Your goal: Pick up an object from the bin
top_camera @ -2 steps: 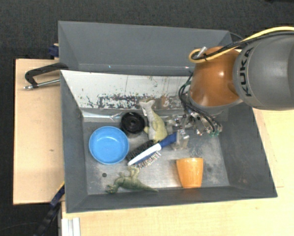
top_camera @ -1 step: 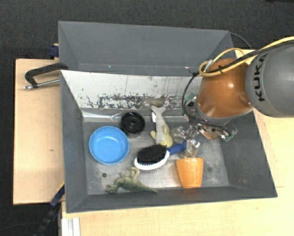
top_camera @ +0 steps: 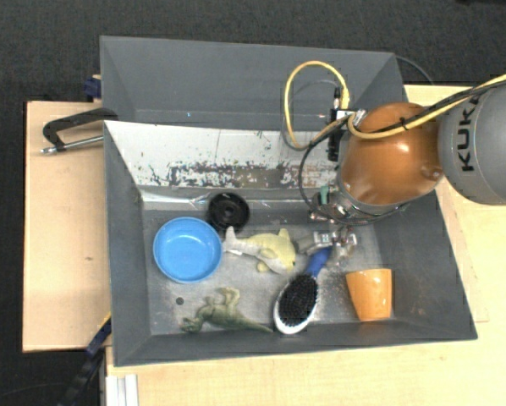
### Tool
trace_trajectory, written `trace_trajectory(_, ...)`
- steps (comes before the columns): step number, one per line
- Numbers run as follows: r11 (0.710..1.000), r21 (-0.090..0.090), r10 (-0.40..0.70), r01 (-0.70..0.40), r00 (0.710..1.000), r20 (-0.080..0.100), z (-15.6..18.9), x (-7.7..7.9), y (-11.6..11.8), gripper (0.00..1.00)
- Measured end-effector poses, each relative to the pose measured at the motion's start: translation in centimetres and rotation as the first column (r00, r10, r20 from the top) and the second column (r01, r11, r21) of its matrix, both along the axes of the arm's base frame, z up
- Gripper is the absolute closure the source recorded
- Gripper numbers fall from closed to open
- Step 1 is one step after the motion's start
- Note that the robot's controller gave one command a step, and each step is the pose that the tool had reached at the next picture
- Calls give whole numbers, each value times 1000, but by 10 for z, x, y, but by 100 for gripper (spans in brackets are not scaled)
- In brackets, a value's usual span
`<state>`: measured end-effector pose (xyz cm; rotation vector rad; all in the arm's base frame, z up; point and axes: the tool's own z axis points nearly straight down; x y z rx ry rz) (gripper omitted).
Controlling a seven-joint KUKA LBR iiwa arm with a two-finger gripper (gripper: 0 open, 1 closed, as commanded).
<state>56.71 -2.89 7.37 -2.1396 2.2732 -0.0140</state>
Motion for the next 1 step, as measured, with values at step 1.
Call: trace_trajectory(1,1000,-5,-26,26,1000,-8,149,-13,13,100)
